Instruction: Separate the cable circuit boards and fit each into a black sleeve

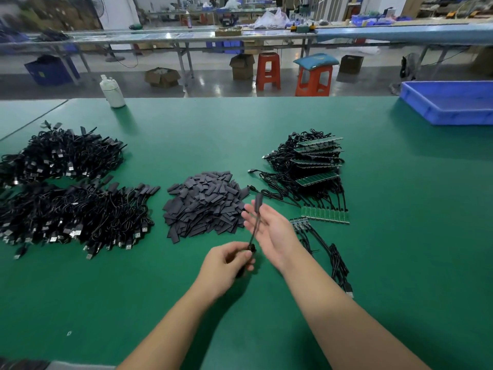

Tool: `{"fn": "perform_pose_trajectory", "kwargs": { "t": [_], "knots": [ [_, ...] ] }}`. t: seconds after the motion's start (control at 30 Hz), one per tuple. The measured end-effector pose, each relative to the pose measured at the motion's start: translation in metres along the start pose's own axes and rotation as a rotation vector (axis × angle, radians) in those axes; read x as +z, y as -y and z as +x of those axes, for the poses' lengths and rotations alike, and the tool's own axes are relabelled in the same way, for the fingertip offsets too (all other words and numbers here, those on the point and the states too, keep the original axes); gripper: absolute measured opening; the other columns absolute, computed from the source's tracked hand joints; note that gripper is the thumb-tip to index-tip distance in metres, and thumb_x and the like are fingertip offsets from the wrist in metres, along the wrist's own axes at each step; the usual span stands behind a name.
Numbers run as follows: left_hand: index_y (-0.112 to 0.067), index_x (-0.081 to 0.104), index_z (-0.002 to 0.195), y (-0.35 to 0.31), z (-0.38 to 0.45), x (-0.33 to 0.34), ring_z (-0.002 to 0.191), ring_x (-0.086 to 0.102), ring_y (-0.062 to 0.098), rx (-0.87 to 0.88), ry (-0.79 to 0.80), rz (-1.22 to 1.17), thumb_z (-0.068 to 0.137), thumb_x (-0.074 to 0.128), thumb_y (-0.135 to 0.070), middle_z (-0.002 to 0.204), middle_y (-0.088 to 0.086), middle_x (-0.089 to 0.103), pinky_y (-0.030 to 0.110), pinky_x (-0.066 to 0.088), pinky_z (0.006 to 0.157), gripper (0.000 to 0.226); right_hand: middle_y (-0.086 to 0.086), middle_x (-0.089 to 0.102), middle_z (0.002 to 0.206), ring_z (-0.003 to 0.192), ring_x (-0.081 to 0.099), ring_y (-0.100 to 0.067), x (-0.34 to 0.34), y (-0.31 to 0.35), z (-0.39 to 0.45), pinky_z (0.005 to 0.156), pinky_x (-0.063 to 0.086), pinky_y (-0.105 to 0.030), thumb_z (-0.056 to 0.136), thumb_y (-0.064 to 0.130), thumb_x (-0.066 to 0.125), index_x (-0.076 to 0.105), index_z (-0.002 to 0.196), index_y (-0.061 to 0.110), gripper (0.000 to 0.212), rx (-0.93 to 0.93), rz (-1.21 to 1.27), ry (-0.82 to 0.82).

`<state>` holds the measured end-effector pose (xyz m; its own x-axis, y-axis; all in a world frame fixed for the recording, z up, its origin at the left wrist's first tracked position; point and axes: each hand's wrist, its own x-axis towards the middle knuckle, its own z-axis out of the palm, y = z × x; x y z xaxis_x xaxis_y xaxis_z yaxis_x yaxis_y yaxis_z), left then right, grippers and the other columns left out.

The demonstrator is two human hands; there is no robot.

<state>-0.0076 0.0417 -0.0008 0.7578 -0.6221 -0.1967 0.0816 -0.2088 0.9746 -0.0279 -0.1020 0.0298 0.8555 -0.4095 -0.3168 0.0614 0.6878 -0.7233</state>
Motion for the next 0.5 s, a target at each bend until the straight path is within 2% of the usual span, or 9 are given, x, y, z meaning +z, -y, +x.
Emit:
{"fn": "perform_pose_trajectory", "kwargs": {
  "t": [0.07, 0.13, 0.2, 0.27, 0.33, 0.4, 0.43, 0.5],
  "knots": [
    [-0.023, 0.071, 0.101, -0.008, 0.009, -0.025, 0.074, 0.068, 0.013, 0.046, -0.139, 0.247, 0.094, 0.065, -0.014, 0.085, 0.0, 0.075, 0.03, 0.055, 0.076, 0.013, -0.006, 0.064, 0.128, 0.112, 0.062, -0.017, -0.005, 0.007, 0.003, 0.1, 0.048, -0.031, 0.105, 0.019, 0.046, 0.057, 0.129, 0.01, 0.028, -0.052, -0.42, -0.039],
    [-0.024, 0.072, 0.11, -0.019, 0.019, -0.061, 0.079, 0.069, 0.012, 0.08, -0.311, 0.508, 0.093, 0.066, -0.025, 0.092, -0.004, 0.075, 0.031, 0.057, 0.078, 0.018, 0.0, 0.063, 0.13, 0.108, 0.059, -0.012, -0.022, 0.02, 0.007, 0.096, 0.045, -0.026, 0.103, 0.026, 0.049, 0.059, 0.13, 0.017, 0.031, -0.183, -0.996, -0.127],
    [-0.02, 0.071, 0.115, -0.029, 0.031, -0.105, 0.072, 0.068, 0.015, 0.092, -0.463, 0.715, 0.095, 0.062, -0.029, 0.091, -0.003, 0.074, 0.03, 0.057, 0.068, 0.023, 0.001, 0.063, 0.126, 0.1, 0.06, -0.014, -0.047, 0.034, 0.009, 0.087, 0.048, -0.028, 0.101, 0.029, 0.048, 0.062, 0.128, 0.019, 0.032, -0.276, -1.54, -0.219],
    [-0.017, 0.07, 0.115, -0.036, 0.045, -0.155, 0.067, 0.064, 0.021, 0.035, -0.595, 0.964, 0.097, 0.059, -0.031, 0.09, 0.005, 0.074, 0.03, 0.054, 0.062, 0.025, -0.003, 0.061, 0.13, 0.115, 0.054, -0.02, -0.073, 0.044, 0.012, 0.098, 0.046, -0.036, 0.101, 0.033, 0.046, 0.062, 0.128, 0.018, 0.035, -0.252, -1.905, -0.305],
    [-0.01, 0.063, 0.114, -0.039, 0.057, -0.198, 0.072, 0.058, 0.027, -0.159, -0.618, 1.214, 0.098, 0.056, -0.034, 0.096, 0.013, 0.07, 0.034, 0.05, 0.065, 0.029, -0.009, 0.052, 0.141, 0.131, 0.044, -0.027, -0.093, 0.049, 0.013, 0.11, 0.036, -0.043, 0.101, 0.039, 0.045, 0.054, 0.135, 0.017, 0.042, -0.111, -2.037, -0.342],
    [-0.008, 0.056, 0.11, -0.036, 0.063, -0.225, 0.084, 0.057, 0.03, -0.342, -0.559, 1.352, 0.1, 0.052, -0.036, 0.1, 0.013, 0.064, 0.038, 0.049, 0.071, 0.03, -0.012, 0.048, 0.144, 0.134, 0.041, -0.031, -0.106, 0.049, 0.014, 0.111, 0.036, -0.046, 0.1, 0.044, 0.046, 0.046, 0.141, 0.016, 0.05, 0.03, -1.995, -0.316],
    [-0.009, 0.055, 0.11, -0.034, 0.066, -0.231, 0.092, 0.057, 0.032, -0.372, -0.545, 1.409, 0.1, 0.05, -0.036, 0.104, 0.013, 0.062, 0.039, 0.048, 0.075, 0.029, -0.011, 0.049, 0.143, 0.133, 0.041, -0.031, -0.111, 0.048, 0.015, 0.11, 0.038, -0.046, 0.1, 0.045, 0.046, 0.043, 0.143, 0.016, 0.052, 0.06, -1.951, -0.305],
    [-0.011, 0.056, 0.113, -0.031, 0.07, -0.229, 0.104, 0.054, 0.033, -0.311, -0.56, 1.526, 0.099, 0.048, -0.036, 0.111, 0.013, 0.061, 0.041, 0.045, 0.081, 0.03, -0.009, 0.054, 0.138, 0.129, 0.044, -0.031, -0.116, 0.044, 0.016, 0.105, 0.043, -0.046, 0.098, 0.046, 0.049, 0.042, 0.142, 0.014, 0.055, 0.037, -1.887, -0.315]
  ]
}}
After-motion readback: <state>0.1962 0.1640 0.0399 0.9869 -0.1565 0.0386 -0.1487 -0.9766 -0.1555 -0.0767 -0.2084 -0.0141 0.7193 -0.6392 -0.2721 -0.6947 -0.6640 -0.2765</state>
